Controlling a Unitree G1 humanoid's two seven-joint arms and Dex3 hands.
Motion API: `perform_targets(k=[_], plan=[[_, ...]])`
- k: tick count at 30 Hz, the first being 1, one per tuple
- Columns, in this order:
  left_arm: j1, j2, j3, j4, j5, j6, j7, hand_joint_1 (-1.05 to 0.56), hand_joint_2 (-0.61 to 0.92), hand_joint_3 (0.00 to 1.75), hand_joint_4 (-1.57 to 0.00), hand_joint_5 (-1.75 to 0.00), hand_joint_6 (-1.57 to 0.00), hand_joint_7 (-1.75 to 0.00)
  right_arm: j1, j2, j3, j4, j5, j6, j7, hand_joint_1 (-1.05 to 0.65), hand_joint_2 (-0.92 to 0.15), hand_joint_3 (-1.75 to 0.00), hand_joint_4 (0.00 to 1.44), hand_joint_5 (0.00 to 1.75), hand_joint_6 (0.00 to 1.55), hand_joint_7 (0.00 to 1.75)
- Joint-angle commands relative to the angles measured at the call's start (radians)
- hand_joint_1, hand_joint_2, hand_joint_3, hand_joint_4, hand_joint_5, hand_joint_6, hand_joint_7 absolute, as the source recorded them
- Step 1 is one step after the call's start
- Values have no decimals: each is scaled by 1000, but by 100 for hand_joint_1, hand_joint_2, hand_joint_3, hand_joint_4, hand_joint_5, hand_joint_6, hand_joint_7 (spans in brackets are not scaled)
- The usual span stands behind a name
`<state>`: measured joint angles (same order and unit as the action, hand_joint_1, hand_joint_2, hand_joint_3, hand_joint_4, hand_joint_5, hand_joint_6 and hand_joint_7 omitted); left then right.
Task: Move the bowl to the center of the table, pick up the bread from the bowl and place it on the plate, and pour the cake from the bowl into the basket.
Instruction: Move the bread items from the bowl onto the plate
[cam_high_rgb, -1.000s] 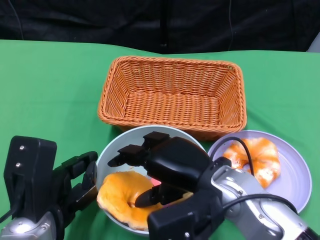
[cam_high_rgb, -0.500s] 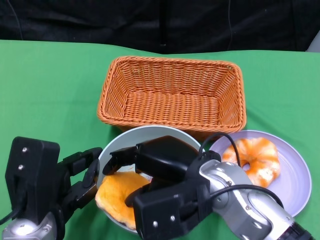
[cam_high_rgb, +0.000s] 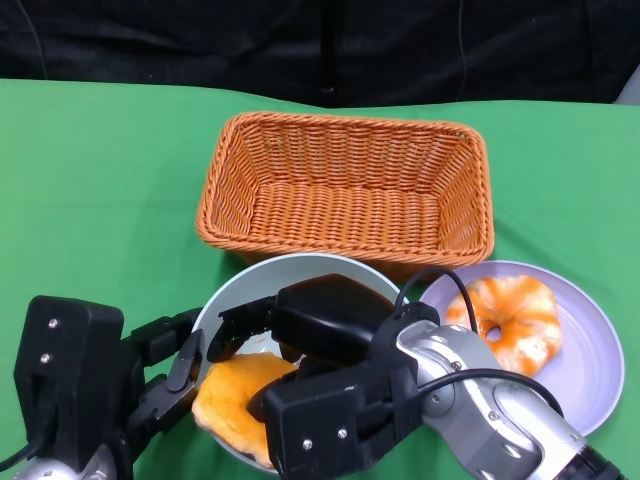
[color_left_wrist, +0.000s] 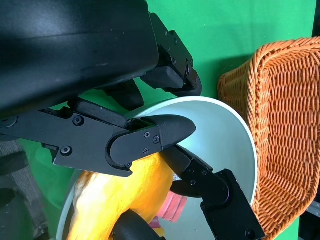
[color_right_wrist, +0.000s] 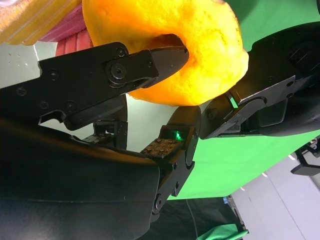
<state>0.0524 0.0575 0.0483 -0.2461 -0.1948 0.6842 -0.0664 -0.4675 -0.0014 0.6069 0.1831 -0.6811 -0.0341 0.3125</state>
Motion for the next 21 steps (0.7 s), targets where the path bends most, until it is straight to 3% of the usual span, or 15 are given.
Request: perform_targets(k=[1, 6, 7, 8, 9, 10, 12, 21], plan=[[1, 10, 2, -11, -7, 5, -13, -57, 92, 68, -28, -80, -53, -11, 3, -2, -2, -14, 17, -7, -16, -45, -92, -18, 61, 136, 65, 65], [-6, 5, 6, -18, -6, 35, 2, -57, 92, 69, -28, -80, -52, -10, 4, -3, -4, -12, 22, -14, -22, -44, -92, -16, 63, 135, 65, 65], [-12, 5, 10, -21, -10, 51, 3, -57, 92, 69, -28, -79, -52, -10, 12, -6, -15, 7, 35, -62, -68, -44, -92, -16, 63, 135, 66, 65], [-19, 3, 13, -22, -12, 67, 7, -57, 92, 68, -21, -75, -44, -6, 19, -8, -25, 27, 45, -110, -117, -36, -85, -36, 83, 154, 80, 99], [-26, 2, 16, -21, -11, 83, 11, -56, 92, 69, -15, -72, -39, -3, 24, -10, -31, 43, 51, -145, -154, -32, -58, -94, 96, 166, 80, 140], [-32, 2, 16, -20, -8, 95, 16, -56, 92, 69, -13, -71, -37, -2, 27, -11, -35, 58, 51, -173, -190, -32, -47, -117, 100, 170, 80, 155], [-38, 0, 17, -21, -2, 111, 22, -55, 92, 72, -11, -68, -35, -1, 27, -13, -36, 80, 48, -202, -232, -33, -39, -135, 103, 174, 78, 170], [-45, -12, 38, -26, -14, 136, 20, -51, 92, 75, -14, -65, -33, 0, 33, -11, -42, 131, 37, -279, -356, -33, -40, -129, 101, 175, 75, 175]])
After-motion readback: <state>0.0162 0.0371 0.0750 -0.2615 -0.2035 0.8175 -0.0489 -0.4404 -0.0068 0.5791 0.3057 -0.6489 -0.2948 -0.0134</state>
